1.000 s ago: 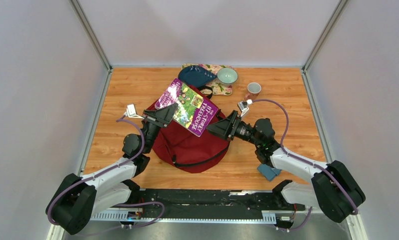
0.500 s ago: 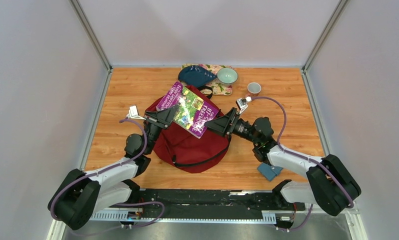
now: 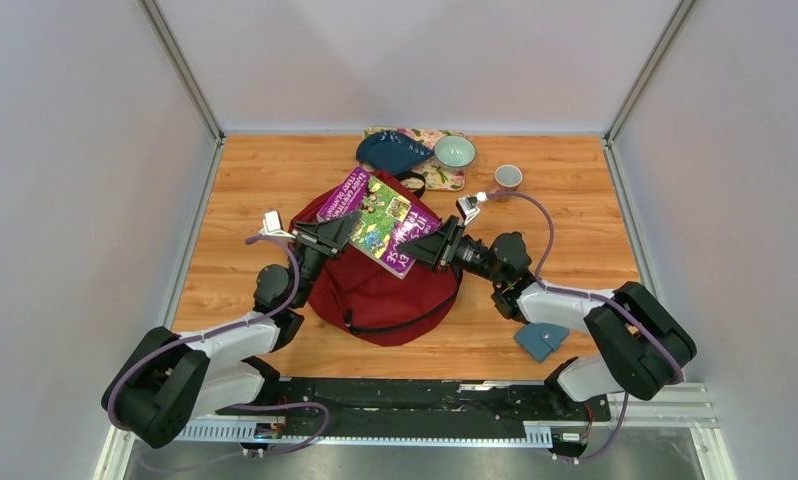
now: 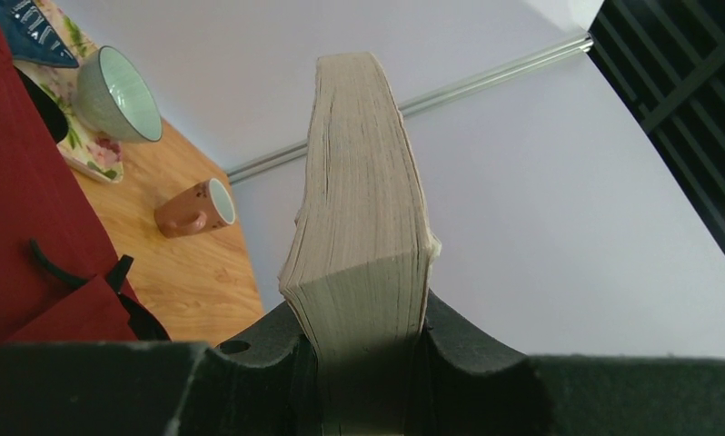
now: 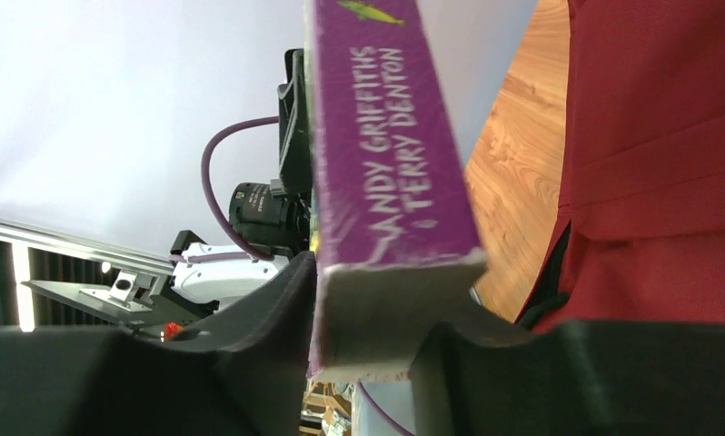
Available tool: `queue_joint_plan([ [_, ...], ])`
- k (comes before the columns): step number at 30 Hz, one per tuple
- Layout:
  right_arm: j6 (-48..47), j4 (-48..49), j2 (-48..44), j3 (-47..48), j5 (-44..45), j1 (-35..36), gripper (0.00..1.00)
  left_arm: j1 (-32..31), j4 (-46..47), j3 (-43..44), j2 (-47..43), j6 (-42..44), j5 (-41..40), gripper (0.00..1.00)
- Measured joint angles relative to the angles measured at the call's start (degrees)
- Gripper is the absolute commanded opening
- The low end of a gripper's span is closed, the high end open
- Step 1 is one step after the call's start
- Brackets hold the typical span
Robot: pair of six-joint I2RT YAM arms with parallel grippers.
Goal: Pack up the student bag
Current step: Pick up the book from the center of the board.
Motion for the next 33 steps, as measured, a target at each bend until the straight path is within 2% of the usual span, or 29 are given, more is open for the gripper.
queue_joint_plan([
  [1, 0.3, 0.6, 0.5, 0.0, 0.1, 0.2, 0.22, 0.0, 0.2, 0.0, 0.0, -0.1, 0.0, 0.00],
  [5, 1.6, 2.2, 1.2, 0.0, 0.3, 0.3, 0.00, 0.1, 1.0, 0.0, 0.3, -0.5, 0.2, 0.00],
  [8, 1.5, 2.3, 1.1, 0.0, 0.4, 0.4, 0.00, 0.2, 1.6, 0.0, 0.6, -0.5, 0.7, 0.32],
  [9, 1.4, 2.0, 0.9, 0.0, 0.5, 0.4, 0.00, 0.3, 1.7, 0.0, 0.7, -0.5, 1.0, 0.54],
  [11, 0.9, 1.3, 0.4, 0.0, 0.9, 0.5, 0.00, 0.5, 1.8, 0.4, 1.0, -0.1, 1.8, 0.70],
  [12, 0.5, 0.5, -0.3, 0.0, 1.1, 0.5, 0.00, 0.6, 1.8, 0.9, 1.2, 0.1, 3.1, 0.74],
  [17, -4.8, -9.8, -8.6, 0.0, 3.8, 0.7, 0.00, 0.4, -1.4, 4.7, 0.4, 4.2, 10.4, 0.75],
  [19, -8.0, -16.4, -13.9, 0.0, 6.0, 0.7, 0.00, 0.4, -8.3, 7.7, -1.0, 7.6, 13.8, 0.75],
  [23, -14.1, -29.4, -23.5, 0.9, 11.9, 1.1, 0.00, 0.1, -29.2, 17.2, -3.4, 18.8, 18.8, 0.76],
  [28, -19.4, -45.0, -33.8, 1.7, 20.5, 0.7, 0.00, 0.0, -46.1, 21.4, -6.9, 29.8, 17.6, 0.77],
  [33, -22.2, -59.8, -41.2, 1.4, 29.6, -1.4, 0.00, 0.0, -58.4, 23.5, -8.9, 37.9, 14.9, 0.77],
])
